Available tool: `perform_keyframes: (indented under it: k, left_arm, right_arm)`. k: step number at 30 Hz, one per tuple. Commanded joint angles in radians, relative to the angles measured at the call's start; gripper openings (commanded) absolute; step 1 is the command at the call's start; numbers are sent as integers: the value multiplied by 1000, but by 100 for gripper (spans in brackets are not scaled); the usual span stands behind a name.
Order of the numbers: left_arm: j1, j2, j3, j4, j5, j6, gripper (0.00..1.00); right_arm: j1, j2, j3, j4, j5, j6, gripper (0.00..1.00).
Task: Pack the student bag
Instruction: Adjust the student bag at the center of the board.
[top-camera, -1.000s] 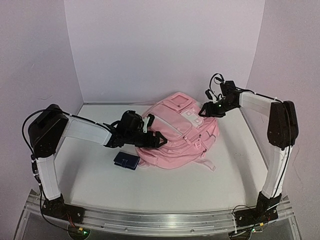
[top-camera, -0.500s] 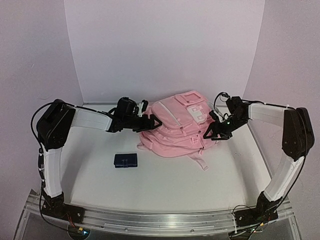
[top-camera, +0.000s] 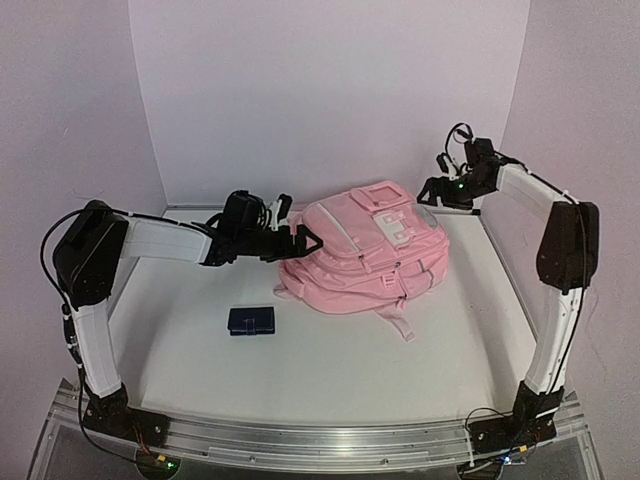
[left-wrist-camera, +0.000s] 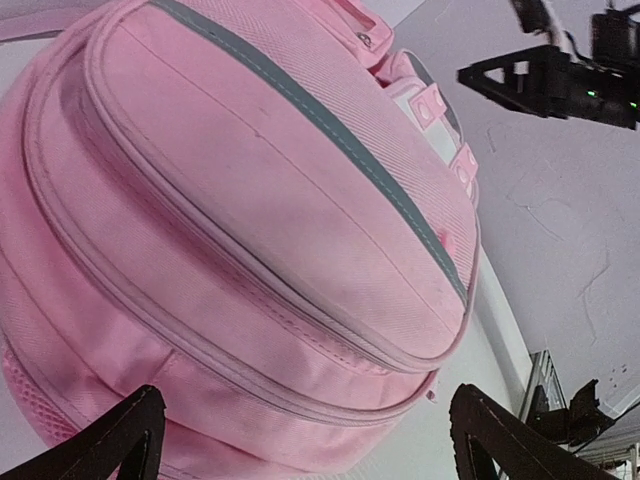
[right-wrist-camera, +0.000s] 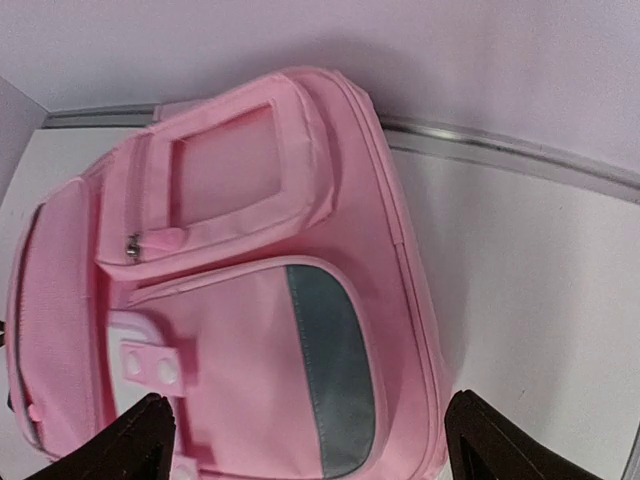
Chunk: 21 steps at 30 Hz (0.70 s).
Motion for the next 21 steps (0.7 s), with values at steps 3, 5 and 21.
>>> perform_keyframes:
  k: [3,5,21]
  left_arm:
    - [-76,21,-11,96,55,-73,100]
    - [-90,59,-6,127,63,-112,100]
    - [14,272,267,34,108,-95,100]
  right_arm:
    - [1,162,76,-40,-27,24,94]
    - [1,166,46,-43,-57,24,88]
    - [27,-223,-567,-37,-300,138,68]
